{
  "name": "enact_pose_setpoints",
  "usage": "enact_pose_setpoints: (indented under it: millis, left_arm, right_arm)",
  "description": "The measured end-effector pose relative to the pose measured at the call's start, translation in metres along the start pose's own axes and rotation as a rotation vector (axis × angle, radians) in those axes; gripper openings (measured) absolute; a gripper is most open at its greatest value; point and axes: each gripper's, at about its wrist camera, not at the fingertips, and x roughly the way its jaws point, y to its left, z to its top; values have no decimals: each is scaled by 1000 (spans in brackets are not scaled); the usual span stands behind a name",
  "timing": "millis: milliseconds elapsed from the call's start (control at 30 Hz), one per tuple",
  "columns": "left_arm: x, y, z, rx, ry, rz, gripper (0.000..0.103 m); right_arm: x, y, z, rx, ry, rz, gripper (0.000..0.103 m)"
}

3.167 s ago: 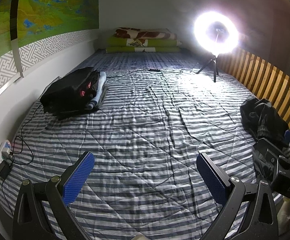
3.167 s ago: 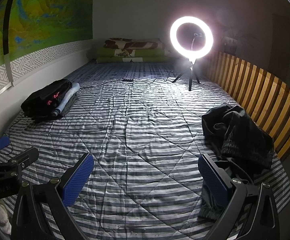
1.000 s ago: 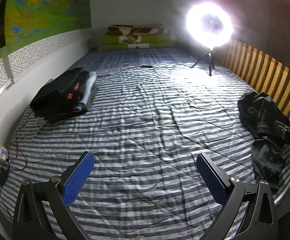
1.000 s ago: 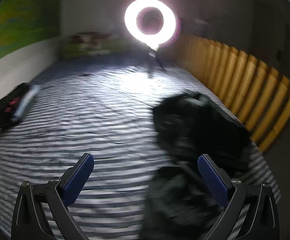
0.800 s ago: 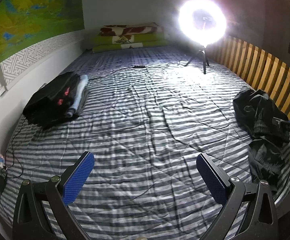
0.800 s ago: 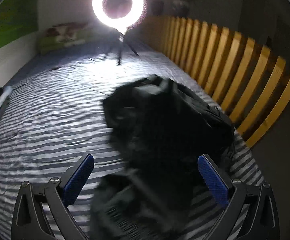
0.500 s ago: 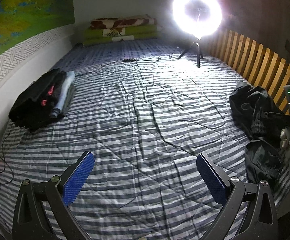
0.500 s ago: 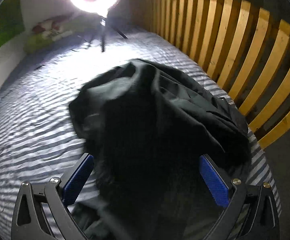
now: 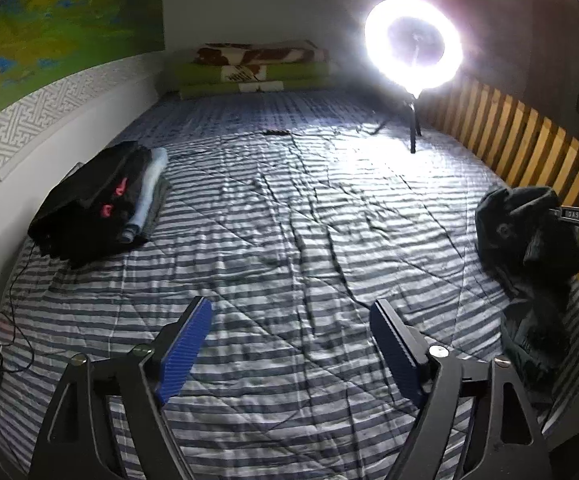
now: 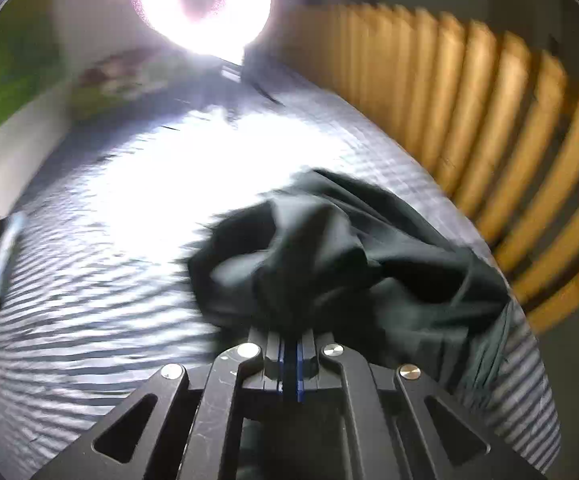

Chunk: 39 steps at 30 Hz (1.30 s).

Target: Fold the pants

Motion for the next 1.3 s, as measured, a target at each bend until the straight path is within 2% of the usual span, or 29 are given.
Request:
enact_pose_setpoints:
  millis: [200, 400, 467, 533, 567, 667, 700, 733, 767, 867, 967, 1100, 1233, 1300]
  left_arm:
    - [-37, 56, -6, -62, -50, 66, 81]
    - [-72, 129, -25, -159, -74, 177, 81]
    - [-77, 145, -33, -156, -54, 192, 81]
    - [-78, 153, -43, -130, -38, 201, 81]
    - [-77, 153, -47, -107, -31, 195, 81]
    - [-68, 146, -59, -25, -18, 167, 82]
    - [-65, 141, -61, -2, -14, 155, 82]
    - [-60, 136, -63, 19, -9, 139, 83]
    - [-53, 125, -66, 46, 2, 113, 86]
    - [-30, 98, -71, 92, 42, 54, 95]
    - [-5, 81, -75, 104, 90, -7, 95]
    - [33, 74, -81, 52, 182, -55, 95]
    - [61, 73, -90, 33, 234, -77, 95]
    - [66, 70, -96, -5, 258, -128, 95]
  right_arm:
    - [-43, 142, -8, -167, -54, 234, 3]
    - [-74, 290, -51, -341, 11, 558, 3]
    - [-77, 328, -74, -420, 53, 595, 4]
    - [-71, 346, -92, -463, 124, 600, 10]
    - [-68, 350, -100, -480, 164, 606, 18]
    - [-67, 322, -111, -483, 179, 603, 25]
    - [-67, 305, -109, -467, 166, 593, 36]
    - [-70, 286, -110, -441, 149, 573, 52]
    - [-72, 265, -107, -399, 123, 540, 61]
    - [-66, 207, -99, -314, 73, 395, 64]
    - [-43, 168, -97, -270, 110, 283, 66]
    - [-6, 136, -101, -220, 194, 256, 66]
    - [21, 110, -96, -150, 204, 200, 66]
    - [35, 100, -95, -110, 218, 179, 66]
